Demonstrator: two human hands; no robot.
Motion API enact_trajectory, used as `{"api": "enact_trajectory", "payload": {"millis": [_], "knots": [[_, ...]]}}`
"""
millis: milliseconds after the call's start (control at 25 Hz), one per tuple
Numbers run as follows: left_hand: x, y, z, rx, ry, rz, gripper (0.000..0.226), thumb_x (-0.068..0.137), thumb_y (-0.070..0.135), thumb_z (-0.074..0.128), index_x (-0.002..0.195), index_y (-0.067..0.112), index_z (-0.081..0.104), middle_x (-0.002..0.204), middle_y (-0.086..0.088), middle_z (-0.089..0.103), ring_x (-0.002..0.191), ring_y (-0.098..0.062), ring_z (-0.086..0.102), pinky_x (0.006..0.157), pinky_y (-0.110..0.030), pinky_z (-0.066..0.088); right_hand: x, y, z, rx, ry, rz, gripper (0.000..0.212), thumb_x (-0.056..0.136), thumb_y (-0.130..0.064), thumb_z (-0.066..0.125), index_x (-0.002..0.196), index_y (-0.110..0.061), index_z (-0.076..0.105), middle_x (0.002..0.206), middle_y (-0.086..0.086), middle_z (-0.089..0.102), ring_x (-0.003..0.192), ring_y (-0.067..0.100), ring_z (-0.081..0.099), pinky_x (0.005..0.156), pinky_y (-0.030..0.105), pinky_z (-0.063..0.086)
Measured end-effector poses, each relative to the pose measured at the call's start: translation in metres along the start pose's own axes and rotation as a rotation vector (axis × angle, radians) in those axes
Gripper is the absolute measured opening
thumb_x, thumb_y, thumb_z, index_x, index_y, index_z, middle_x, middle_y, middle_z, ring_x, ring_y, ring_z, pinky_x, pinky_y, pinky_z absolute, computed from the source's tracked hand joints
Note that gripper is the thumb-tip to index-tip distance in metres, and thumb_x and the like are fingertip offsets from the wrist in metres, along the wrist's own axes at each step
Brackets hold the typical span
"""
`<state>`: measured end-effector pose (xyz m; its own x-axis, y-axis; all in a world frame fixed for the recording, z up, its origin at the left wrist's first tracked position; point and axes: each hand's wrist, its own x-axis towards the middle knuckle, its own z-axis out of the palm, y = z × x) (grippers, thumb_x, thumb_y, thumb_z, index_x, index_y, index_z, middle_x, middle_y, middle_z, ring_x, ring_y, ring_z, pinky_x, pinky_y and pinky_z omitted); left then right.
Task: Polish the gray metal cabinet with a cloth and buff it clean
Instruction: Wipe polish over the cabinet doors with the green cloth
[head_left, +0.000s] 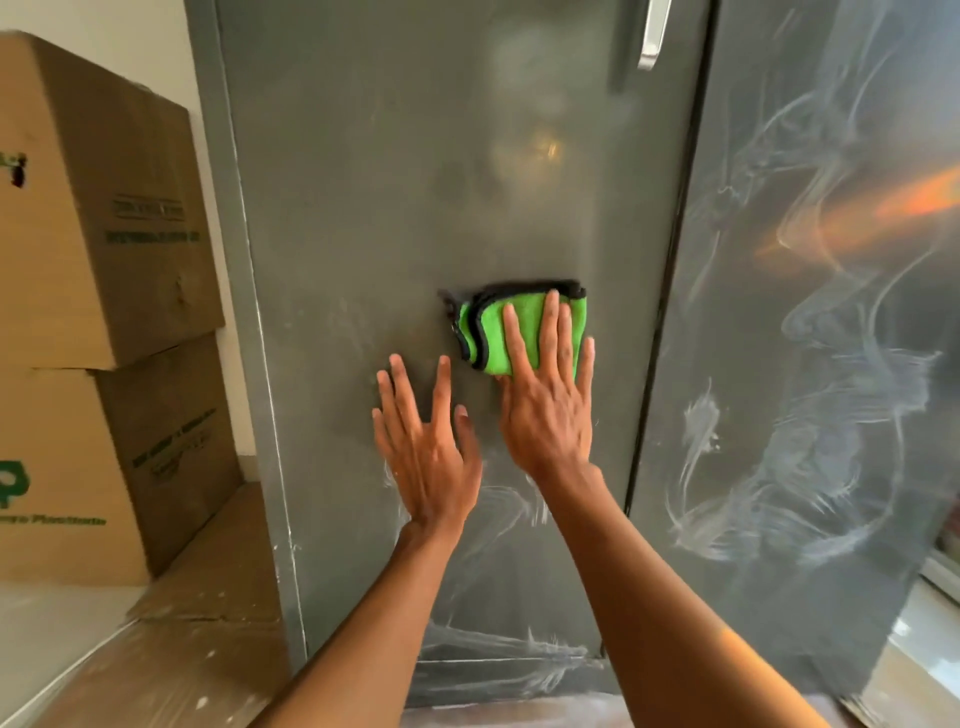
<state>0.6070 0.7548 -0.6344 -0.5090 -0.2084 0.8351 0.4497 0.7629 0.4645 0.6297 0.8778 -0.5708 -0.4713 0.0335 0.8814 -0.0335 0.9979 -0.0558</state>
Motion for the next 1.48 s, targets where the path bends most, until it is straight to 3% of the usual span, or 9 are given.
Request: {"api": "enact_trajectory", "payload": {"millis": [200,280,440,640,840,960,1200,1360,1480], "knots": [[-0.001,0.005,-0.007,0.048,-0.050,0.041,0.062,0.101,0.029,0.050,0.160,0.031,0.033,0.172,-0.011,0.003,0.159,-0.032,0.008,0.119,-0.059,0.028,-0.148,0.049,0.024,-0.074,-0.169,0.019,0.106,0.076,-0.001,0.072,0.162,-0.026,0.017,0.170,0.013,-0.004,0.157,0.032,0.007,0.122,0.057,0.022],[-0.001,0.002,-0.005,0.076,-0.092,0.107,0.063,0.100,0.031,0.050,0.160,0.030,0.032,0.172,-0.013,0.003,0.158,-0.034,0.009,0.117,-0.061,0.030,-0.162,0.073,0.017,-0.100,-0.230,-0.022,0.107,0.074,-0.004,0.075,0.162,-0.028,0.020,0.170,0.012,-0.002,0.156,0.031,0.011,0.123,0.055,0.021],[0.010,0.017,-0.006,0.050,-0.074,0.110,0.067,0.098,0.031,0.054,0.160,0.030,0.032,0.171,-0.018,0.005,0.157,-0.037,0.009,0.119,-0.060,0.027,-0.052,0.083,-0.020,-0.051,-0.160,0.007,0.090,0.090,-0.026,0.063,0.163,-0.031,0.010,0.170,0.014,-0.006,0.157,0.030,-0.002,0.127,0.049,0.011],[0.014,0.036,0.009,0.028,-0.040,0.079,0.067,0.098,0.029,0.057,0.160,0.028,0.032,0.171,-0.017,0.003,0.158,-0.034,0.008,0.120,-0.057,0.024,-0.004,0.065,-0.023,0.035,-0.016,0.197,0.078,0.097,-0.021,0.042,0.163,-0.024,0.000,0.168,0.018,-0.012,0.157,0.030,-0.010,0.127,0.045,0.003],[-0.020,0.040,0.024,0.064,-0.079,0.110,0.072,0.097,0.027,0.058,0.162,0.026,0.027,0.171,-0.019,-0.001,0.158,-0.035,0.006,0.121,-0.057,0.023,-0.117,0.090,0.013,-0.015,-0.199,-0.008,0.093,0.087,-0.005,0.056,0.163,-0.018,0.004,0.167,0.022,-0.013,0.156,0.034,-0.009,0.127,0.052,0.010],[-0.039,0.044,0.030,0.107,-0.133,0.174,0.080,0.090,0.021,0.062,0.162,0.027,0.027,0.170,-0.020,-0.003,0.158,-0.036,0.003,0.122,-0.058,0.020,-0.089,0.097,0.001,0.033,-0.179,-0.046,0.087,0.090,-0.008,0.056,0.163,-0.017,0.009,0.167,0.022,-0.011,0.156,0.034,-0.010,0.127,0.050,0.010],[-0.041,0.042,0.037,0.080,-0.118,0.157,0.065,0.100,0.025,0.053,0.161,0.029,0.032,0.171,-0.016,0.001,0.159,-0.032,0.004,0.123,-0.056,0.019,-0.052,0.092,-0.005,0.084,-0.118,-0.010,0.080,0.097,-0.013,0.050,0.164,-0.022,0.006,0.168,0.018,-0.014,0.156,0.030,-0.015,0.127,0.049,0.007],[-0.067,0.037,0.044,0.145,-0.131,0.182,0.083,0.082,0.022,0.044,0.162,0.030,0.026,0.171,-0.017,0.002,0.159,-0.033,0.005,0.122,-0.057,0.020,-0.129,0.112,0.025,0.034,-0.186,-0.154,0.077,0.094,-0.010,0.042,0.163,-0.021,0.011,0.168,0.019,-0.007,0.157,0.033,-0.006,0.127,0.050,0.010],[-0.127,0.020,0.062,0.164,-0.167,0.233,0.086,0.082,0.012,0.059,0.161,0.028,0.030,0.171,-0.019,0.005,0.158,-0.035,0.009,0.122,-0.061,0.022,-0.208,0.131,0.055,-0.032,-0.237,-0.202,0.081,0.086,-0.008,0.040,0.163,-0.022,0.018,0.169,0.018,-0.002,0.156,0.036,0.008,0.125,0.051,0.012]]}}
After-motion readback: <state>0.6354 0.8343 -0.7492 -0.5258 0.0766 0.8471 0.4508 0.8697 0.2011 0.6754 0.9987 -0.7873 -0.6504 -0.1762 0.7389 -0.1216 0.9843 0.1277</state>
